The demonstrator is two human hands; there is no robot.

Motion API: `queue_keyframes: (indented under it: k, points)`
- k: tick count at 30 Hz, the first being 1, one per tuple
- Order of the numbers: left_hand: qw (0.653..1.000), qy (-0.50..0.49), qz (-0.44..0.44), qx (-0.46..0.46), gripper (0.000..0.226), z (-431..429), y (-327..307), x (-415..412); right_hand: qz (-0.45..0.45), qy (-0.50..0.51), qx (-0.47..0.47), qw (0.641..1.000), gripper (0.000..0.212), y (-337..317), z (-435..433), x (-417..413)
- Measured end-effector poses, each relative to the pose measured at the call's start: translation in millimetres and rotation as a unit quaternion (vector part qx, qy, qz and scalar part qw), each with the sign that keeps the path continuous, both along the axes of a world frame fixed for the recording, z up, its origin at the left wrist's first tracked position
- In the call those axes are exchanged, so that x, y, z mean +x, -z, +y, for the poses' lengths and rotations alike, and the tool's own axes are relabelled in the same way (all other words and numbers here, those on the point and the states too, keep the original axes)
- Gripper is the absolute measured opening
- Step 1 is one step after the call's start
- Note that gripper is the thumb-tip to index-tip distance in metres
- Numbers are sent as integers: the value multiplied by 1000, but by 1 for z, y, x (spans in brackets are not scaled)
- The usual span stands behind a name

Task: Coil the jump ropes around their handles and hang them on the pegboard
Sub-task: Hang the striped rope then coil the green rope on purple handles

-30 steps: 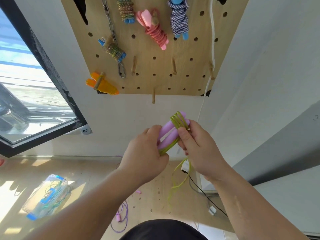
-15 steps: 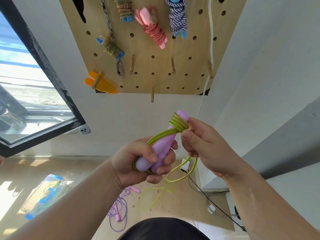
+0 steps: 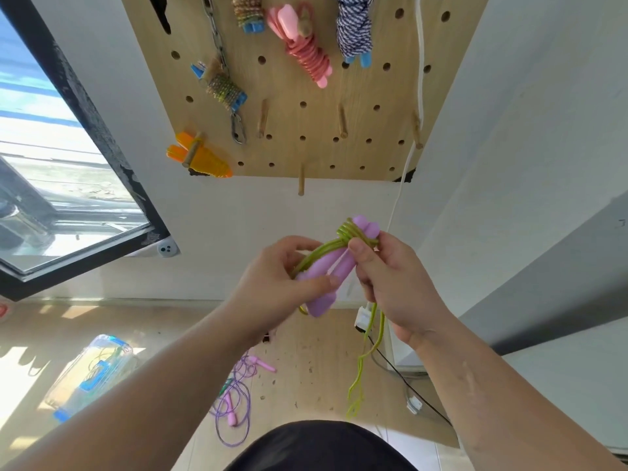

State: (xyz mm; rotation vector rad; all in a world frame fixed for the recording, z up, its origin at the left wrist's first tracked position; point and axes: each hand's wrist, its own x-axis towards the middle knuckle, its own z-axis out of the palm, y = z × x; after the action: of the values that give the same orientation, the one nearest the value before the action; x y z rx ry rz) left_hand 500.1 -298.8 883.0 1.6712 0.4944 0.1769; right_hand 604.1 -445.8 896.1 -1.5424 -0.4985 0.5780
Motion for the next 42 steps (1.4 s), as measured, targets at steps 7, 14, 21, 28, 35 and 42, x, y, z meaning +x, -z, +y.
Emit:
queue_keyframes:
  k: [7,14,21,28,35,42]
  points:
    - [856,-113,-117,492,80,-23,20,5,-22,49,-6,999,24,-1,17,-11]
    - [912,-119,-177,351,61,-4,2,7,-28,-35,55,997,15,-11,9,-5]
    - [993,-69,-91,3,63,-5,-12,10,-46,-97,50,993,32,-14,-6,23]
    - [935,36,-109,-335,65,4,-32,4,-6,-104,36,994,59,-5,-13,30]
    - [864,147,-112,-468,79,-5,-21,4,111,-178,149,966,85,-5,-11,32]
    - [792,235,-85,-557,69,-9,4,17,113,-129,174,970,71,6,-7,27]
